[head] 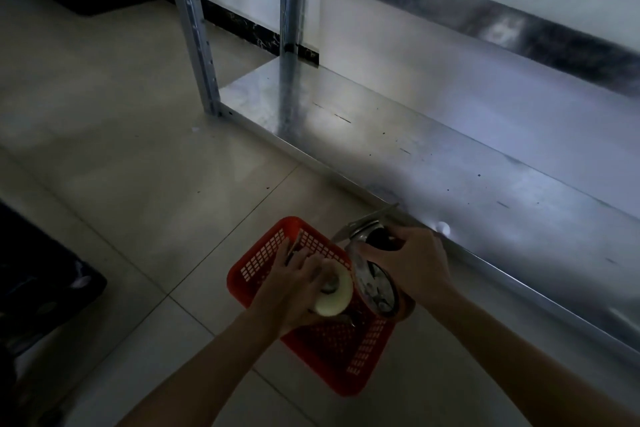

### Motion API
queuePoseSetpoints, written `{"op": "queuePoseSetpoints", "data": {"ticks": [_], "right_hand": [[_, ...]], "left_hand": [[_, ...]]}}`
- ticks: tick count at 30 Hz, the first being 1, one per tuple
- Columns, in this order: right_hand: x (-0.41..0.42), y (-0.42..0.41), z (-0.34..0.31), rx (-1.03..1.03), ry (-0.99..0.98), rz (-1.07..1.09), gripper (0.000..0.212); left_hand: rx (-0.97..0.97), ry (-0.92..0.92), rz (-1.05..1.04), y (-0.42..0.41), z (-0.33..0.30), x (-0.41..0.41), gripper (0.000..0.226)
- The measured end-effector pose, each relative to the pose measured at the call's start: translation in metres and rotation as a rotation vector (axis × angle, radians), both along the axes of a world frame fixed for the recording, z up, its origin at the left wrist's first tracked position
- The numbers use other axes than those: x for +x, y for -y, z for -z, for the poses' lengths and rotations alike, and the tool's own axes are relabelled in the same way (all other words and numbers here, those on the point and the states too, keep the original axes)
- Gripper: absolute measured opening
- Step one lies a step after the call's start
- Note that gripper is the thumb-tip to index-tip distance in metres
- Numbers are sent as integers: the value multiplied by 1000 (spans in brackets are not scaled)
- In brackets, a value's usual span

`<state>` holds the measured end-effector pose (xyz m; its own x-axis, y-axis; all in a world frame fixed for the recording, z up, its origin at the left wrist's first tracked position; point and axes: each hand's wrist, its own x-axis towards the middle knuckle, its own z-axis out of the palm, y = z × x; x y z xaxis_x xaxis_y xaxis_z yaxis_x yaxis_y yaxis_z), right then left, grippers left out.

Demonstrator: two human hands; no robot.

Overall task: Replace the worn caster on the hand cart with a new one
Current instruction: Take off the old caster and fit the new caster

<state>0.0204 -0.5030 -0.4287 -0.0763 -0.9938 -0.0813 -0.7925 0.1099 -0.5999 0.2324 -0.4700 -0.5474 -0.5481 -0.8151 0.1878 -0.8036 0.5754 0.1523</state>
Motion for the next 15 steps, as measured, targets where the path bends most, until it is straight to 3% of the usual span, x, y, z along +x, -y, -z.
{"op": "queuePoseSetpoints", "data": {"ticks": [8, 15], "right_hand": [[-1, -3, 0, -23, 31, 24, 48], [-5, -7, -7, -60, 39, -8, 38]], "left_hand": [[-27, 145, -13, 10, -8, 10, 79], [-9, 236, -30, 18, -18, 27, 75]]}}
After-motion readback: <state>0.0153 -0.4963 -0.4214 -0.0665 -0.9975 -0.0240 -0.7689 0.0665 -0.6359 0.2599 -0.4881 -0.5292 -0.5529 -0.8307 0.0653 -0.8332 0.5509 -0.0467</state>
